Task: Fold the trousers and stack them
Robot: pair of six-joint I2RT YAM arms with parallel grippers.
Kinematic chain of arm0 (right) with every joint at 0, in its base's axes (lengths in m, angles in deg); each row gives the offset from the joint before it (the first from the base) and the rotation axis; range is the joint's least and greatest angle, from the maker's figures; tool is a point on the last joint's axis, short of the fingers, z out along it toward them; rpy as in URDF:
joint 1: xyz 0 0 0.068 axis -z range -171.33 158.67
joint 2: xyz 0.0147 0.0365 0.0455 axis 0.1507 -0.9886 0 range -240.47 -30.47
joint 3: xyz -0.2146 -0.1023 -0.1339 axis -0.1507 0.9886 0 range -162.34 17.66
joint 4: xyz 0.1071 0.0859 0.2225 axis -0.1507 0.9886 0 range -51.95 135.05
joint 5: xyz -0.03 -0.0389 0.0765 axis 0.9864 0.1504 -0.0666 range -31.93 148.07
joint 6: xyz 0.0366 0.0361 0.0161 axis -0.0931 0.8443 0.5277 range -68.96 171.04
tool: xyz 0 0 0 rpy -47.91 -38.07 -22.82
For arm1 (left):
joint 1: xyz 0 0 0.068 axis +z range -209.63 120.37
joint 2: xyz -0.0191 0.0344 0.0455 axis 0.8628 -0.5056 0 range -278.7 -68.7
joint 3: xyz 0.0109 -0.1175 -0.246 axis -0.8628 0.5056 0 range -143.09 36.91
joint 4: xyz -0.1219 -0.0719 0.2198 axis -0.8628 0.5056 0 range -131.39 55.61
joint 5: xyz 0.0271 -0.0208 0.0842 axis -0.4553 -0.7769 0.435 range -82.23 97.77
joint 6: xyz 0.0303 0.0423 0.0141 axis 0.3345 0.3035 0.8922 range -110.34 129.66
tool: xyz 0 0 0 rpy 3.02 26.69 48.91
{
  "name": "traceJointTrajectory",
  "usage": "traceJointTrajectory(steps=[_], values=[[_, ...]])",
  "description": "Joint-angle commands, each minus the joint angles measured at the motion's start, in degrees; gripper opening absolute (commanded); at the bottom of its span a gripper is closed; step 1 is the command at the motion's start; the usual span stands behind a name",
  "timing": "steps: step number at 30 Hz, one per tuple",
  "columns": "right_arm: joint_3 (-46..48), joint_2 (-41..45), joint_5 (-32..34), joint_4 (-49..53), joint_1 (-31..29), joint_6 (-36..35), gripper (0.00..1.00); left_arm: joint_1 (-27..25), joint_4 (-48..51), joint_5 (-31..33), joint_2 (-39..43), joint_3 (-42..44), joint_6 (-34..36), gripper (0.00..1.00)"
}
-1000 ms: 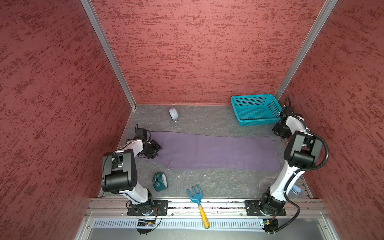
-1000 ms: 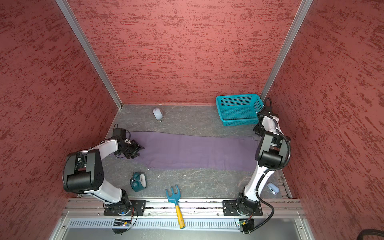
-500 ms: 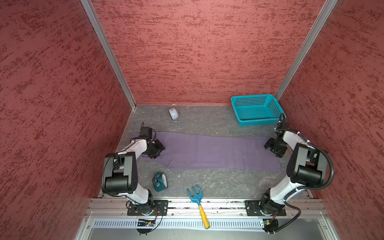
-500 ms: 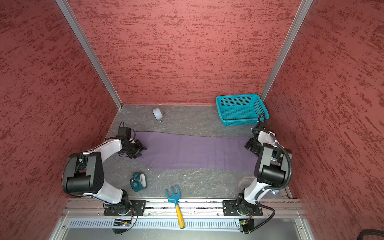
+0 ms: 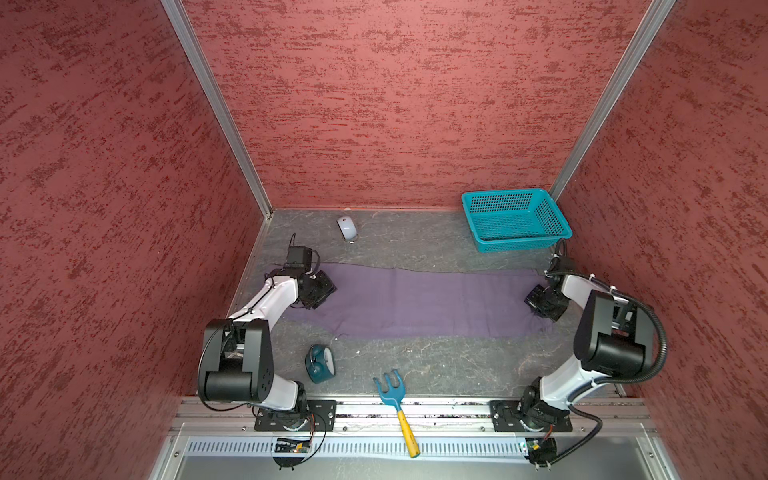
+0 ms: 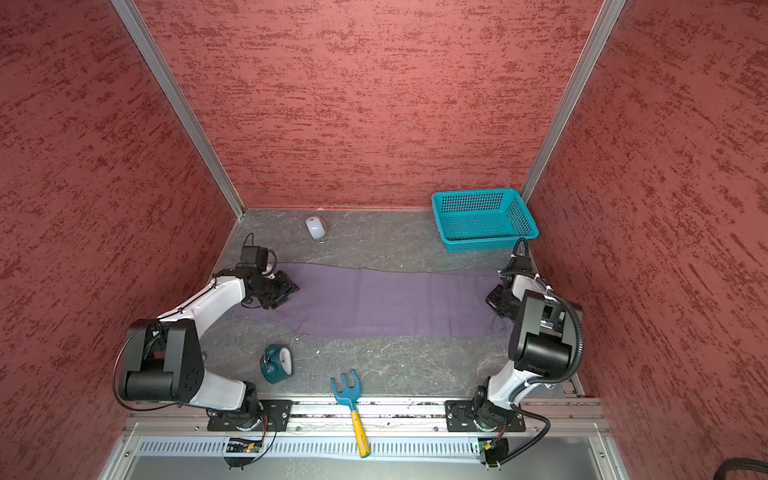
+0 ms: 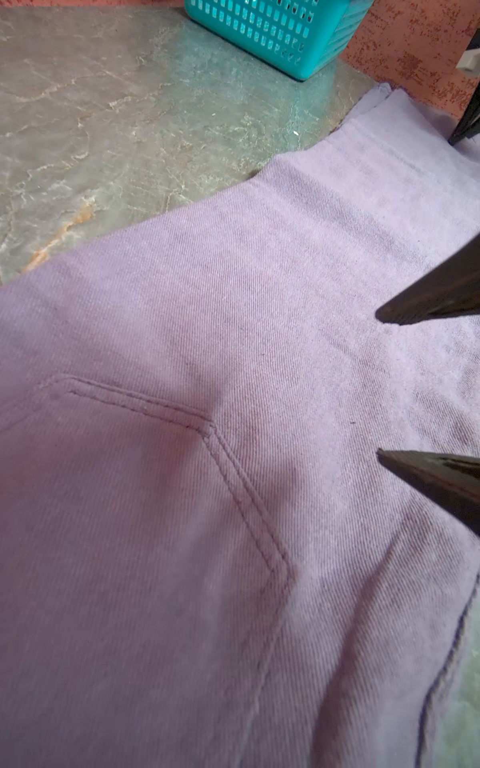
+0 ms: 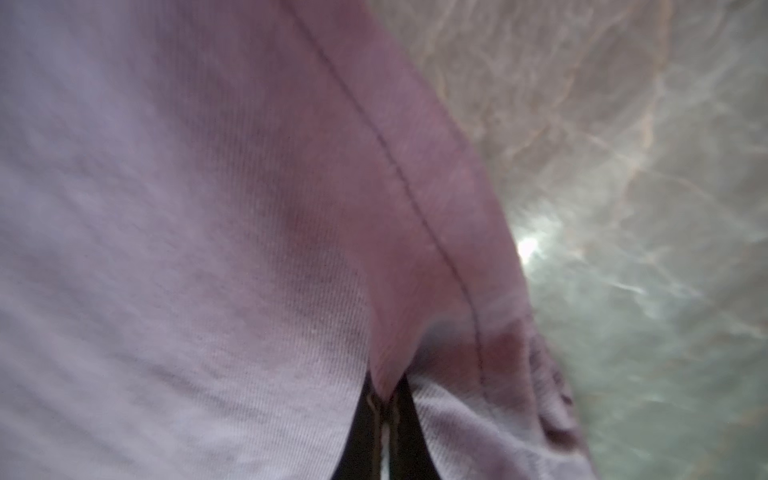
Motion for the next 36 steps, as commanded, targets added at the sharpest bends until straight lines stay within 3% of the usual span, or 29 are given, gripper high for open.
traceJointTrajectory(steps=[1,9,21,28,36], values=[[0.9,-1.2,-2.6,-2.9,-0.3,0.5,0.00,-0.3,1.1,0.5,1.8,0.3,-0.4,0.51],[-9.6,10.2,8.0,6.6,-2.9,-2.6,0.00,-2.5,0.9,1.1,1.8,-0.8,-0.8,0.52],[-16.3,10.7,21.9,8.2,-32.8,-2.6,0.00,-2.9,1.7,0.8,2.5,-2.1,-0.5,0.52],[-21.6,6.4,22.7,4.3,-50.7,-3.7,0.00,-1.7,2.1,-0.4,2.8,-1.8,-0.1,0.52],[-27.6,-1.5,21.8,2.6,-64.3,-3.4,0.00,0.5,2.7,-0.8,4.6,-0.5,0.4,0.52]])
